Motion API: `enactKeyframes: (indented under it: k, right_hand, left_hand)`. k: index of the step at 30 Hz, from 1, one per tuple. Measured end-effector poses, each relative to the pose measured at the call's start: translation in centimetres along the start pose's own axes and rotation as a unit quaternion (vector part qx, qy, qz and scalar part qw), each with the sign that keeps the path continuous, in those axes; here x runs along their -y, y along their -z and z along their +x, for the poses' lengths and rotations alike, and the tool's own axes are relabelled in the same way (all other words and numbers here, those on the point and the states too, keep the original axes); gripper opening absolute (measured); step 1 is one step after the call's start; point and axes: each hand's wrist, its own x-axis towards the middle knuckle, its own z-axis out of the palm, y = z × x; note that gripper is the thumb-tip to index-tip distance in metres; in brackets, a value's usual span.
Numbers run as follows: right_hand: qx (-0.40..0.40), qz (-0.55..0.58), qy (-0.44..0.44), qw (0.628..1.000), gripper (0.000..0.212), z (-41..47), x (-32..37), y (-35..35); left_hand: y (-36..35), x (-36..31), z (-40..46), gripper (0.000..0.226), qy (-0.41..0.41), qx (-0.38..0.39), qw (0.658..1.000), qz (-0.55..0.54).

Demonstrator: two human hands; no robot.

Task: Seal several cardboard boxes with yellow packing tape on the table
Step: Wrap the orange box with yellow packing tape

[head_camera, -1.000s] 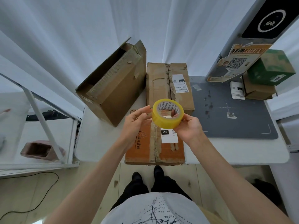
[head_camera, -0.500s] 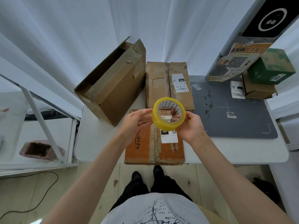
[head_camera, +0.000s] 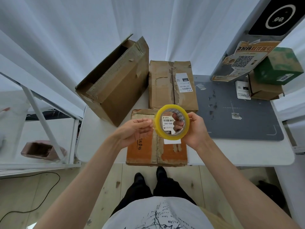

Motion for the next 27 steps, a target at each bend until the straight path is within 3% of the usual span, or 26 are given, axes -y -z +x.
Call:
enactKeyframes:
  k: [4,11,16,20,24,27]
  right_hand:
    - [0.006,-0.099,-0.002,0.995,0.034,-0.2,-0.9,0.8]
    - [0.032,-0.196,-0.011,0.980,0.033,-0.6,-2.3,2.4]
    - [-0.007,-0.166,-0.009,0.986,0.037,-0.2,-3.6,3.2]
    - [-0.054,-0.218,-0.015,0.974,0.039,-0.3,-4.4,3.8]
    - [-0.077,-0.295,-0.079,0.949,0.032,-0.4,-4.2,3.7]
    - [-0.057,-0.347,-0.141,0.926,0.029,-0.4,-4.3,3.3]
  left_hand:
    - [0.1,1.5,-0.2,0.037,0.013,-0.024,1.000,0.000]
    - [0.4,3.5,-1.0,0.016,0.045,-0.087,0.993,0.066]
    - [0.0,3.9,-0.8,0.016,-0.052,-0.201,0.975,0.086]
    - [-0.4,3.3,-0.5,0.015,-0.152,-0.277,0.945,0.081]
    - [-0.9,3.2,-0.2,0.010,-0.232,-0.278,0.925,0.113]
    - [-1.8,2.7,-0.1,0.007,-0.291,-0.268,0.890,0.228]
